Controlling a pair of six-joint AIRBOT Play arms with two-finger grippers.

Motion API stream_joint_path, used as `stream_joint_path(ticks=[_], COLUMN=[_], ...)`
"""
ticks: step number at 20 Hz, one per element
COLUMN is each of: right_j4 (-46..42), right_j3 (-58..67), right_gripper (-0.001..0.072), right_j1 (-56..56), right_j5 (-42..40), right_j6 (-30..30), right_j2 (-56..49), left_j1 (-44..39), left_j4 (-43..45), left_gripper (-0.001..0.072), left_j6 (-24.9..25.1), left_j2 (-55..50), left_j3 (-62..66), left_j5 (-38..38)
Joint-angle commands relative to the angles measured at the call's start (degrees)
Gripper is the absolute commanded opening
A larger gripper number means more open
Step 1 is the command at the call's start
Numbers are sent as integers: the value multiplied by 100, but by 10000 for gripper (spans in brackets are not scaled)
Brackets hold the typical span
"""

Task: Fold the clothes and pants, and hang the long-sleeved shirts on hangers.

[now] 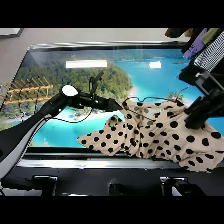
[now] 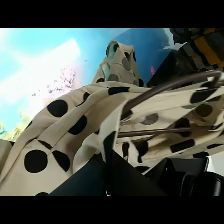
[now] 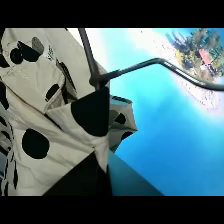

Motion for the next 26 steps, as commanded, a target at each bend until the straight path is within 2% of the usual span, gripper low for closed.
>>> stream_joint_path(ticks=[1, 8, 11, 14, 18, 22, 26], right_j4=[140, 713, 562, -131, -380, -254, 304], right_j3=[-2, -437, -501, -498, -494, -505, -525], right_gripper=[17, 17, 17, 17, 17, 16, 16], right_j1=[7, 22, 481, 911, 931, 933, 933], right_j5=[-291, -861, -901, -776, -584, -492, -551], right_j6=[-317, -595, -710, -470, -293, 129, 251], right_j2=[-142, -146, -146, -98, 105, 219, -236], left_j1=[116, 490, 581, 669, 778, 802, 669], left_j4=[-28, 155, 431, 940, 1134, 1137, 1139], left_gripper=[16, 15, 15, 16, 16, 15, 15], left_j6=[-7, -116, -151, -306, -315, -345, -352], left_j2=[4, 4, 0, 0, -2, 4, 4], left_j3=[214, 876, 905, 903, 903, 925, 1329], left_j5=[-11, -52, -55, -59, -70, -61, -63])
